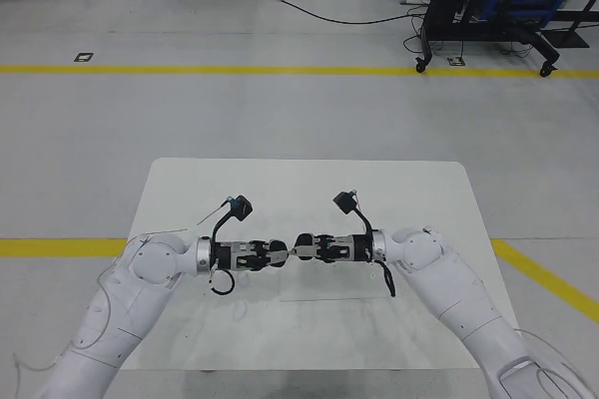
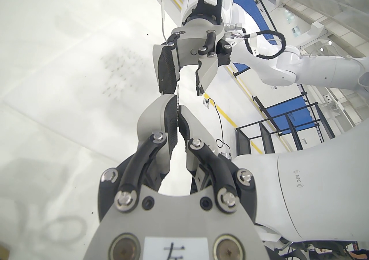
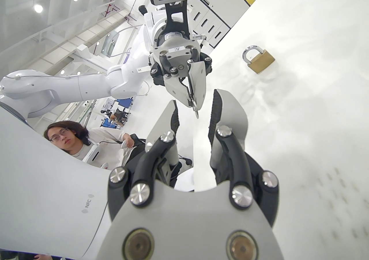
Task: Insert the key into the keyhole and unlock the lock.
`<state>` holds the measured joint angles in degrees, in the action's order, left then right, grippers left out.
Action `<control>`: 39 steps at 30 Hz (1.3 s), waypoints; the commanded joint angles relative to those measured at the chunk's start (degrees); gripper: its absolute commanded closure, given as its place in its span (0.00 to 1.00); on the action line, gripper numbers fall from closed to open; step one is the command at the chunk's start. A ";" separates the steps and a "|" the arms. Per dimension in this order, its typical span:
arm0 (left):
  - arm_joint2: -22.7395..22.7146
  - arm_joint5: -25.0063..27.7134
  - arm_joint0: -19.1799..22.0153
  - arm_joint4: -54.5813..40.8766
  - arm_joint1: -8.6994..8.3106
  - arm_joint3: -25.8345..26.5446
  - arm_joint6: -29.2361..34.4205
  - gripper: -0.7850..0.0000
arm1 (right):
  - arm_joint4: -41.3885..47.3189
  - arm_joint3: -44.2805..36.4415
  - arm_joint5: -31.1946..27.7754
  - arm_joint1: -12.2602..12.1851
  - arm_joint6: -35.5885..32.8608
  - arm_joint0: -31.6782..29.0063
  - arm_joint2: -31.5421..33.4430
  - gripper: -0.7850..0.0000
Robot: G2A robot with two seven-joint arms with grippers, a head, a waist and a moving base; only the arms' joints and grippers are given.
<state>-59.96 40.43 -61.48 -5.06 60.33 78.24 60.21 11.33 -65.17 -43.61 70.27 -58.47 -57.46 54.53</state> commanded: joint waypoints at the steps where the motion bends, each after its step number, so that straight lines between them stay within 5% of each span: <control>1: 0.12 -0.06 0.11 -0.11 -0.02 -0.14 -0.18 1.00 | -0.01 0.09 0.13 0.01 0.11 0.10 -0.22 0.67; 4: 0.41 -0.11 0.28 -0.13 -0.04 -0.25 -0.23 1.00 | 0.09 0.19 0.28 0.05 0.03 0.31 -0.69 0.73; 8: 0.87 -0.23 0.58 -0.16 -0.04 -0.42 -0.37 1.00 | 0.36 0.34 0.43 0.10 -0.26 0.62 -1.28 1.00; 12: 1.15 -0.27 0.81 0.04 -0.08 -0.45 -0.54 1.00 | 0.21 0.26 0.43 0.11 -0.12 0.89 -1.68 1.00; 13: 1.02 -0.01 0.83 -0.15 -0.08 -0.46 -1.17 0.29 | 0.20 0.20 0.36 0.11 -0.03 0.92 -1.75 1.00; 14: 0.99 0.18 0.79 -0.28 -0.10 -0.50 -1.46 0.00 | 0.18 0.19 0.31 0.09 0.02 0.96 -1.79 1.00; 28: -0.06 0.93 0.98 1.85 -0.37 -0.80 -3.04 0.00 | 2.65 3.63 -6.53 -2.91 4.33 -1.67 7.29 1.00; 39: -0.06 0.93 0.98 1.85 -0.37 -0.80 -3.04 0.00 | 2.65 3.63 -6.53 -2.91 4.33 -1.67 7.29 1.00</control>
<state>-60.02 41.36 -60.50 -3.21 59.96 77.44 57.17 13.98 -61.54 -50.14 67.36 -54.14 -59.12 61.82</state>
